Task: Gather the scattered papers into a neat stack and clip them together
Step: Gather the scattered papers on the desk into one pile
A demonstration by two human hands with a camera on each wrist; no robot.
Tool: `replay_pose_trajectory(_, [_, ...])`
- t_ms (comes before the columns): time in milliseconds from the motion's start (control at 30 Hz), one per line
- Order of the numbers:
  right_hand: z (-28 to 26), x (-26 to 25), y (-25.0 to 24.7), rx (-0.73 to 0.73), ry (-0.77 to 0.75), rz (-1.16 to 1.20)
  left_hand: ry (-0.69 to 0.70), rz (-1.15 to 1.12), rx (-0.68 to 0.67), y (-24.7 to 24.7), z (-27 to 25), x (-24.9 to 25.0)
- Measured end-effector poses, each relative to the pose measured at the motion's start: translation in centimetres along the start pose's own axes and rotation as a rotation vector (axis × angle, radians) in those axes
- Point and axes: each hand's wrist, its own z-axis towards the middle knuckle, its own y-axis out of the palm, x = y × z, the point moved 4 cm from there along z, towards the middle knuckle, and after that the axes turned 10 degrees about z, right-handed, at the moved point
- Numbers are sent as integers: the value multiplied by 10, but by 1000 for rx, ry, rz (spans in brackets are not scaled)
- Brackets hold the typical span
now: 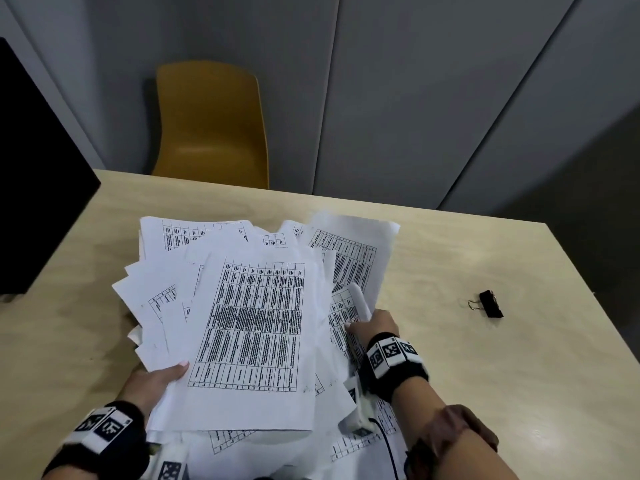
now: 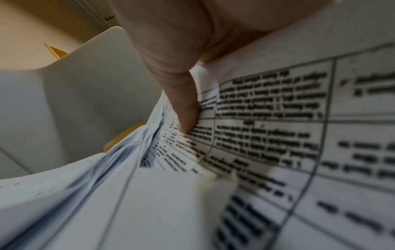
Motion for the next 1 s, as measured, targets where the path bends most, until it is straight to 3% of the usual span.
replay_pose_trajectory(133, [2,3,-23,101,-48,-46,15,-5,-20,0,2,1])
replay_pose_trajectory(233, [5,10,-53,234,-75,50,-6,-15,-21,0,2,0])
replay_pose_trajectory(267, [7,12,-60,218,-85,92,-4,-10,-14,-1,1,0])
replay_pose_trajectory(367, [10,25,-58,-56,-85,22,22,9,2,-1,2,1])
replay_pose_trajectory(433, [8,37,-57,-82,-73,-28,31,10,-3,0,1,2])
replay_pose_trajectory(600, [-5,45,-81,245,-85,143,17,22,9,0,0,0])
replay_pose_trajectory(800, [-16,9,-127,556,-176,414,19,18,7,0,-1,1])
replay_pose_trajectory(1000, [-18,-23,-138,629,-207,831,29,17,4,-1,0,1])
